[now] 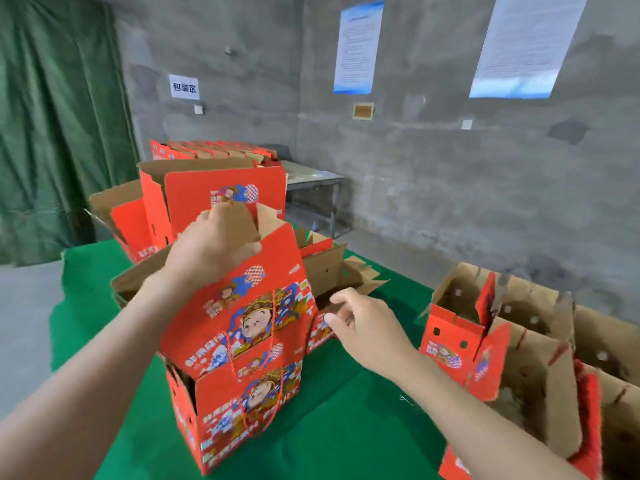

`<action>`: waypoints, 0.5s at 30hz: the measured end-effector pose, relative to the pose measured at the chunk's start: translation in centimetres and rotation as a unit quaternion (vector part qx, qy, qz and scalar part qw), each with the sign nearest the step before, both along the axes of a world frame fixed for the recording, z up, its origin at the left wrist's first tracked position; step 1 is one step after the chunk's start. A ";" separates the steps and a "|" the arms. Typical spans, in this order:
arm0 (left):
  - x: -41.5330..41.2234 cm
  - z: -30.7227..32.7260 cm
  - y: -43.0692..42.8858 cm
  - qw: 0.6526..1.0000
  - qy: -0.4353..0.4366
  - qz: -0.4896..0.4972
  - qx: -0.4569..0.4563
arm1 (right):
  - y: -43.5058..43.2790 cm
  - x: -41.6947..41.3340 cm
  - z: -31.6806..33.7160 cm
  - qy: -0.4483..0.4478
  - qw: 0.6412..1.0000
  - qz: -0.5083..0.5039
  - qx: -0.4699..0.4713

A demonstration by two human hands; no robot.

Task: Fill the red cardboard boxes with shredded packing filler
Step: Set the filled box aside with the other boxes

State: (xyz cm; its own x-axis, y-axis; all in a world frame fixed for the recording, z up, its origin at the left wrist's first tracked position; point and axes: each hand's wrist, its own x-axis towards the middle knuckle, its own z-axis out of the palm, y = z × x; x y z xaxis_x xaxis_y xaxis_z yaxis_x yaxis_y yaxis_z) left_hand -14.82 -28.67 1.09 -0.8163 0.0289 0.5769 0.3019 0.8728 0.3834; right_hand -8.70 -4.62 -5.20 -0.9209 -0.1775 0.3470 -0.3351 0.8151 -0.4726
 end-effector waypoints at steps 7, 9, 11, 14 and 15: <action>-2.4 -1.7 1.6 0.959 -0.156 0.017 -0.237 | -4.6 -2.8 1.5 -0.228 0.942 -0.052 -0.242; -0.4 -2.5 4.2 0.957 -0.111 -0.053 -0.262 | -5.4 -2.7 1.5 -0.363 0.831 -0.017 -0.420; 0.9 -3.0 5.4 0.936 -0.161 -0.201 -0.241 | -5.9 -2.9 1.1 -0.405 0.745 -0.001 -0.530; 0.4 -1.4 3.0 0.957 -0.064 -0.277 -0.058 | -6.3 -3.6 0.4 -0.387 0.698 -0.081 -0.597; -0.5 -1.1 1.7 0.974 0.034 -0.222 -0.018 | -6.3 -3.8 0.2 -0.383 0.700 -0.112 -0.593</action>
State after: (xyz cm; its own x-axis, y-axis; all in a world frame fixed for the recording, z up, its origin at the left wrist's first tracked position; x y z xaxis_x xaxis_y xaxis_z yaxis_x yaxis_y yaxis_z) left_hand -15.32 -26.93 -0.02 -0.6785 0.3920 0.6213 0.6765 0.6630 0.3205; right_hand -12.50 -10.94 -5.03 -0.8757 -0.0045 -0.4829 0.4603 -0.3102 -0.8318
